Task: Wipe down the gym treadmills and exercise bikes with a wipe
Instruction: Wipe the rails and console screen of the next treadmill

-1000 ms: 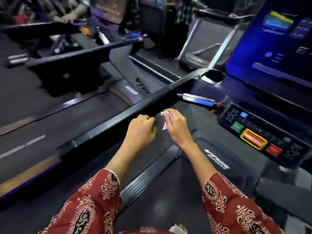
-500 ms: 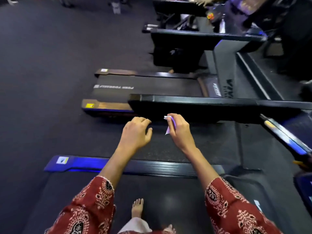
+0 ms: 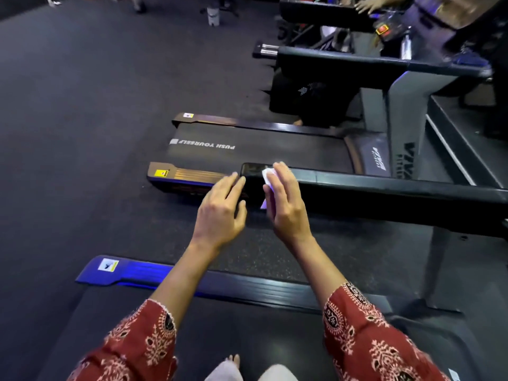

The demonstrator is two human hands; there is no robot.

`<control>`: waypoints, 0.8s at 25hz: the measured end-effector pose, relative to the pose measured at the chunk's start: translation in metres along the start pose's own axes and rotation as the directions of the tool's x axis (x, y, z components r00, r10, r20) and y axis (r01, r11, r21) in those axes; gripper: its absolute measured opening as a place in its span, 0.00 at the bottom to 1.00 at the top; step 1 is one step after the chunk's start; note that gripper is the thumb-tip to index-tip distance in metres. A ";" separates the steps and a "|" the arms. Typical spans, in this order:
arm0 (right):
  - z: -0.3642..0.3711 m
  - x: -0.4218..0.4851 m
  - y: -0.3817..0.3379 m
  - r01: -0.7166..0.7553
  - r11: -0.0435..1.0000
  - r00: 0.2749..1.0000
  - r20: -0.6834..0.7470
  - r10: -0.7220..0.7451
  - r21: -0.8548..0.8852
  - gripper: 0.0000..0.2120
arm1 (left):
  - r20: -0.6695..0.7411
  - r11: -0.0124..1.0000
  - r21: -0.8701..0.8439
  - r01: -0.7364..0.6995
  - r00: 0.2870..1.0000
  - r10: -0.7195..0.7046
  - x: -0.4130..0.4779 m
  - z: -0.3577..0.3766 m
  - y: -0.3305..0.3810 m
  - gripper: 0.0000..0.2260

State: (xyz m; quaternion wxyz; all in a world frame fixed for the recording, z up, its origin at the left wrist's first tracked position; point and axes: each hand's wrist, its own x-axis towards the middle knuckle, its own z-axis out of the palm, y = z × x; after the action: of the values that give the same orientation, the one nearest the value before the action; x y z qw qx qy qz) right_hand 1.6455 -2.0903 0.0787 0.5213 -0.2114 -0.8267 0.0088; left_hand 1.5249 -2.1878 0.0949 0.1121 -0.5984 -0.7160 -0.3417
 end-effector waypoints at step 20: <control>0.085 -0.045 0.082 0.397 0.723 0.790 -0.190 -0.583 -0.565 0.20 | -0.562 0.913 0.059 -0.403 0.743 0.364 0.008 0.150 -0.074 0.25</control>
State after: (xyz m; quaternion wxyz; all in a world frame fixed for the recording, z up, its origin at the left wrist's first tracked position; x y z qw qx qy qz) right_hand 1.6165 -2.0144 -0.0184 0.5717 -0.1056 -0.7178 -0.3830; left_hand 1.4909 -2.0920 -0.0385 0.3654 -0.6088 -0.5005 -0.4954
